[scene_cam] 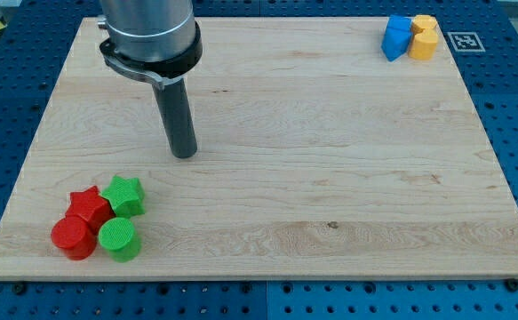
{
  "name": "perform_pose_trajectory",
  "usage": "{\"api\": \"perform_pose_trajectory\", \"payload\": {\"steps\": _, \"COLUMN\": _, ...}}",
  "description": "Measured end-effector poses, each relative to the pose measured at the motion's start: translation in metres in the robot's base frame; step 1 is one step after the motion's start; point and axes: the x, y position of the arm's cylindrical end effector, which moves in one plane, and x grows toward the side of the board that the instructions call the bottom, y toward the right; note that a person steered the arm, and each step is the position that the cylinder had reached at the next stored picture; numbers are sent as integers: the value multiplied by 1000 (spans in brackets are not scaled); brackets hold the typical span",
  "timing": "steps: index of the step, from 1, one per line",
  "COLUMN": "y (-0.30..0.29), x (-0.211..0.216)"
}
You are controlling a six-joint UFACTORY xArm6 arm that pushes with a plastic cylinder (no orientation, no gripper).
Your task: Point your arm at the bottom side of the blue triangle
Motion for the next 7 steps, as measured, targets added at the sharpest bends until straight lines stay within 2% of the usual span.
{"api": "perform_pose_trajectory", "payload": {"steps": 1, "y": -7, "x": -21}}
{"api": "perform_pose_trajectory", "payload": {"steps": 2, "y": -48, "x": -95}}
{"api": "perform_pose_trajectory", "payload": {"steps": 3, "y": -72, "x": -197}}
{"api": "perform_pose_trajectory", "payload": {"steps": 4, "y": -58, "x": -277}}
{"api": "perform_pose_trajectory", "payload": {"steps": 7, "y": -38, "x": -277}}
